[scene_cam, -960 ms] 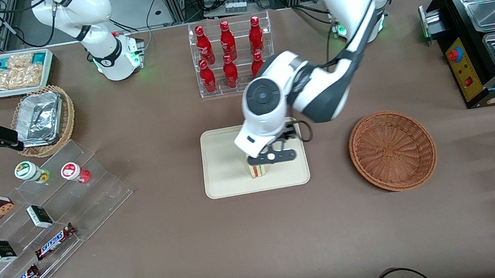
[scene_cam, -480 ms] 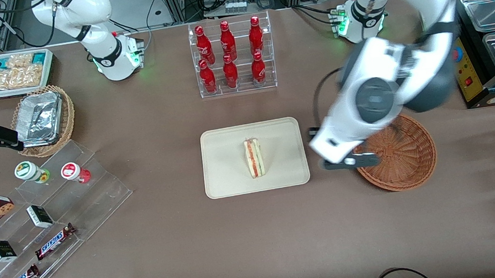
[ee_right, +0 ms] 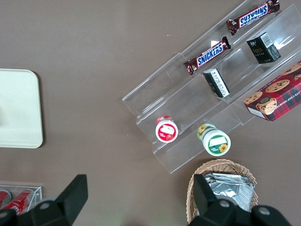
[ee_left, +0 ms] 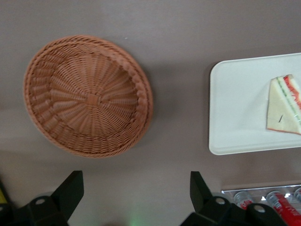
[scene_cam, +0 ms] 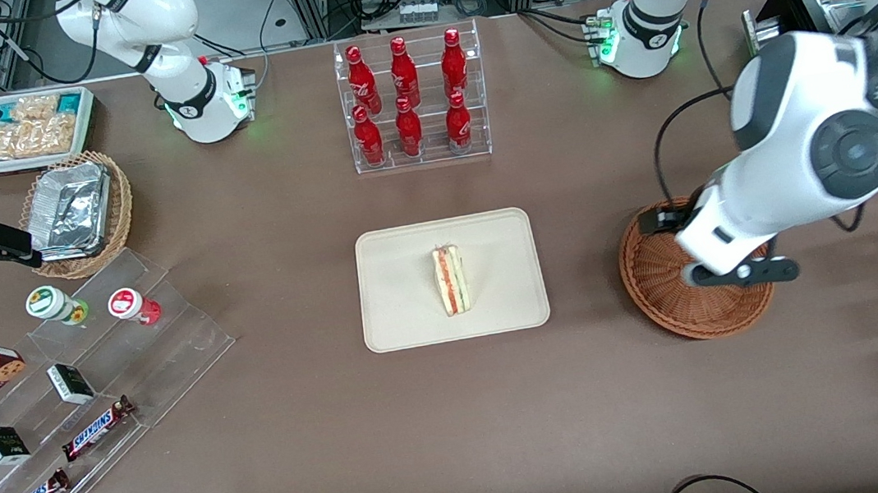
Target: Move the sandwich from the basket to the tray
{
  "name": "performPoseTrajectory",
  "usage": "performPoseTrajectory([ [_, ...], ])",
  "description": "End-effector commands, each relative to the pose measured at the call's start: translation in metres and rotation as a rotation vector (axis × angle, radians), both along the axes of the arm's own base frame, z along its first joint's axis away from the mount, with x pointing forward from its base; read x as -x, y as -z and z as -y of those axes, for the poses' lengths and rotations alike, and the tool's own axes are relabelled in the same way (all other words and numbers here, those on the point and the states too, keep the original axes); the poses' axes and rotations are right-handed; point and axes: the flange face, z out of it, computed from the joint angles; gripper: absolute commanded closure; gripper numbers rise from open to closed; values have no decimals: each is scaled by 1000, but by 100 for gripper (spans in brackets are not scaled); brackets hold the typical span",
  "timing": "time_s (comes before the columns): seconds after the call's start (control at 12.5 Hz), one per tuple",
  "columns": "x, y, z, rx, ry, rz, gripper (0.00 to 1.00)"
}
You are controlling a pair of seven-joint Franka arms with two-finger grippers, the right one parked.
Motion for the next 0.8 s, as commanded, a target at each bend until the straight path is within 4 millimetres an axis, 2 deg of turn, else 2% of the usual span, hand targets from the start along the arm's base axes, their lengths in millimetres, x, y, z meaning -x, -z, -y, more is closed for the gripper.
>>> performPoseTrajectory([
  [0.0,37,-13,-23,-25,2,1,0],
  [0.16,57,-20,-39,-57,-17,6,0],
  [0.24,68,-27,-57,-67,-48,17,0],
  [0.48,94,-54,-86,-61,-19,10,0],
  [0.72,95,-72,-105,-58,-52,14,0],
])
